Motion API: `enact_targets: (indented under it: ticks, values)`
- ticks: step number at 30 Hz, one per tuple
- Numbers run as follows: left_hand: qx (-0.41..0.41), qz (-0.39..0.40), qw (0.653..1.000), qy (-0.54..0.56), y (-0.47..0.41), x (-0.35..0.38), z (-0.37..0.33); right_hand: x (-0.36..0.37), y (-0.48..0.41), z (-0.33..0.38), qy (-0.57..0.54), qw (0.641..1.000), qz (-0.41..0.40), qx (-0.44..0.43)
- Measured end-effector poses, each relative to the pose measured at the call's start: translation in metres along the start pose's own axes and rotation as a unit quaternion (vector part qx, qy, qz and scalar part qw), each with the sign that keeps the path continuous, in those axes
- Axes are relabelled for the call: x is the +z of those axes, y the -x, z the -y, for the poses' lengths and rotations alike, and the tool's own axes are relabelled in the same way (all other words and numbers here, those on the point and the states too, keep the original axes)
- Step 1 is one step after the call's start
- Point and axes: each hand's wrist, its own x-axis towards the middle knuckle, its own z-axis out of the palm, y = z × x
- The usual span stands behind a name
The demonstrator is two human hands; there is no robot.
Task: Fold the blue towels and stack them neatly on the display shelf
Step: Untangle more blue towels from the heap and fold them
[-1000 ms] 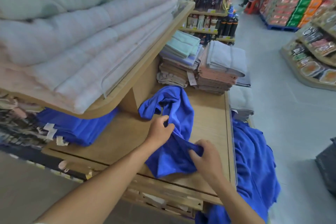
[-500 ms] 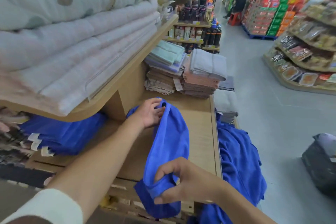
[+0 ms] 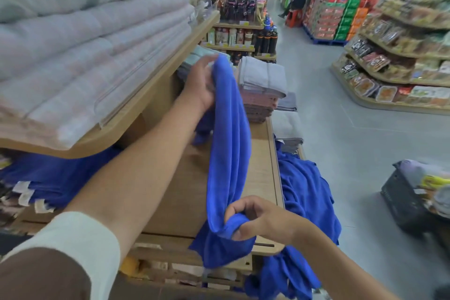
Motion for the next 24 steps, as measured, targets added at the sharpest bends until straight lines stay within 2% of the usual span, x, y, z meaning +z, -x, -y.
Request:
enact_targets:
  ticks: [1, 3, 5, 6, 7, 9, 10, 11, 13, 16, 18, 21, 22, 23, 24]
  values:
    - [0.027, 0.015, 0.999, -0.017, 0.001, 0.004, -0.013, -0.001, 0.003, 0.006, -0.008, 1.0, 0.007, 0.0]
    - [0.064, -0.014, 0.996, -0.058, 0.001, -0.009, -0.026, -0.003, 0.012, 0.016, -0.012, 1.0, 0.026, 0.006]
    - [0.059, -0.09, 0.987, -0.116, 0.007, -0.04, -0.014, -0.008, 0.021, 0.023, -0.007, 0.999, 0.046, 0.016]
    - [0.03, -0.136, 0.978, -0.155, 0.015, -0.059, -0.001, -0.011, 0.025, 0.023, -0.004, 0.998, 0.057, 0.022]
    - [-0.01, -0.181, 0.959, -0.218, 0.025, -0.081, 0.015, -0.015, 0.029, 0.022, 0.003, 0.998, 0.066, 0.024]
    - [-0.105, -0.242, 0.887, -0.379, 0.052, -0.126, 0.051, -0.022, 0.032, 0.016, 0.022, 0.997, 0.071, 0.026]
    - [-0.152, -0.239, 0.851, -0.442, 0.066, -0.146, 0.068, -0.025, 0.032, 0.012, 0.026, 0.997, 0.068, 0.03]
    - [-0.185, -0.225, 0.83, -0.476, 0.079, -0.161, 0.084, -0.027, 0.031, 0.008, 0.019, 0.997, 0.062, 0.035]
    - [-0.177, -0.228, 0.827, -0.483, 0.095, -0.18, 0.103, -0.029, 0.025, 0.0, -0.022, 0.998, 0.029, 0.043]
    - [-0.14, -0.272, 0.848, -0.433, 0.101, -0.188, 0.104, -0.03, 0.011, -0.01, -0.079, 0.995, -0.039, 0.054]
    - [-0.182, -0.226, 0.855, -0.43, 0.11, -0.19, 0.096, -0.028, 0.002, -0.014, -0.106, 0.993, -0.034, 0.045]
    - [-0.321, -0.112, 0.834, -0.435, 0.125, -0.192, 0.089, -0.03, -0.012, -0.02, -0.147, 0.988, -0.038, 0.038]
    - [-0.348, -0.107, 0.83, -0.421, 0.126, -0.193, 0.088, -0.032, -0.018, -0.024, -0.142, 0.987, -0.059, 0.041]
    - [-0.332, -0.13, 0.831, -0.427, 0.122, -0.195, 0.09, -0.034, -0.026, -0.03, -0.116, 0.988, -0.09, 0.045]
    - [-0.279, -0.169, 0.822, -0.467, 0.114, -0.199, 0.093, -0.035, -0.034, -0.037, -0.064, 0.988, -0.133, 0.049]
